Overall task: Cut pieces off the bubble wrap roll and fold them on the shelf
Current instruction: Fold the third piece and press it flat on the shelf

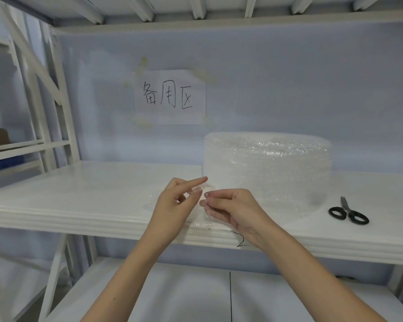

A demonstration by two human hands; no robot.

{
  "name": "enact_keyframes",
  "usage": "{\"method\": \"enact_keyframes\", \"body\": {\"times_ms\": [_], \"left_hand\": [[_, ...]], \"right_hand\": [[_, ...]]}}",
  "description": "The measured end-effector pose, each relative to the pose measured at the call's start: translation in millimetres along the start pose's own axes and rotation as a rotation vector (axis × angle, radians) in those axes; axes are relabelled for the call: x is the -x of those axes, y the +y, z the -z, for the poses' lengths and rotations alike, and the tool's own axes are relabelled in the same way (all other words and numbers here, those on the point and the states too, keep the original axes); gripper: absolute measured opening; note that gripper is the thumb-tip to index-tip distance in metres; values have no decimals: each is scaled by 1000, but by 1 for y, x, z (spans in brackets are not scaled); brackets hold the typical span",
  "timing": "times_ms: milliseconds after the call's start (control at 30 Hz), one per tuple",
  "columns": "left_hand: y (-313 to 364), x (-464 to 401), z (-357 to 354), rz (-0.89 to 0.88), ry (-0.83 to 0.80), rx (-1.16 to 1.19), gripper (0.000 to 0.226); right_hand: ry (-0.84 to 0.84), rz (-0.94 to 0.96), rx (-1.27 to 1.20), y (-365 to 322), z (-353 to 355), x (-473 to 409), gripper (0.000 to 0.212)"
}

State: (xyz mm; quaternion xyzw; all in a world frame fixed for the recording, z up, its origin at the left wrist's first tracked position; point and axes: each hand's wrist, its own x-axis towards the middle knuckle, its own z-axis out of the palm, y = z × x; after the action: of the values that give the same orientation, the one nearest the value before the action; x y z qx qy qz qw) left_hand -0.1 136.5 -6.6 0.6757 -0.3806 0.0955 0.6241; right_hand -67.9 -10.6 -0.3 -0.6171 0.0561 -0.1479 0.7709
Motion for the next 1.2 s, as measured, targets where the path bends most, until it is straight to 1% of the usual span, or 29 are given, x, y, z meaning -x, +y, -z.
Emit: {"method": "enact_keyframes", "body": {"times_ms": [100,167,233,267,433,600,800,1000,1100,1200], "left_hand": [[-4,2,-3,-15,-58,13,37],[-6,4,-4,-12,-92,12,37],[-7,5,-6,0,-98,-3,32],[-7,6,-6,6,-97,-8,30],[-7,6,-10,18,-117,-16,33],[-7,8,-11,24,-130,-17,30],[-10,9,-11,47,-127,14,30],[-13,9,-13,65,-135,-17,31],[-10,9,-12,63,-170,-29,29],[-7,10,-11,65,-198,7,22]], "right_hand": [[11,20,-51,-1,2,-1,22],[2,35,-77,-3,2,-1,19],[-3,55,-94,-5,2,-1,13],[1,63,-100,-5,1,-1,13],[12,87,-108,-4,-1,0,14],[61,74,-151,-4,1,-4,16],[39,52,-189,-6,1,-2,14],[16,-7,-243,-9,5,0,15],[-10,6,-216,-10,5,1,18],[27,31,-157,-7,4,-4,20]]}}
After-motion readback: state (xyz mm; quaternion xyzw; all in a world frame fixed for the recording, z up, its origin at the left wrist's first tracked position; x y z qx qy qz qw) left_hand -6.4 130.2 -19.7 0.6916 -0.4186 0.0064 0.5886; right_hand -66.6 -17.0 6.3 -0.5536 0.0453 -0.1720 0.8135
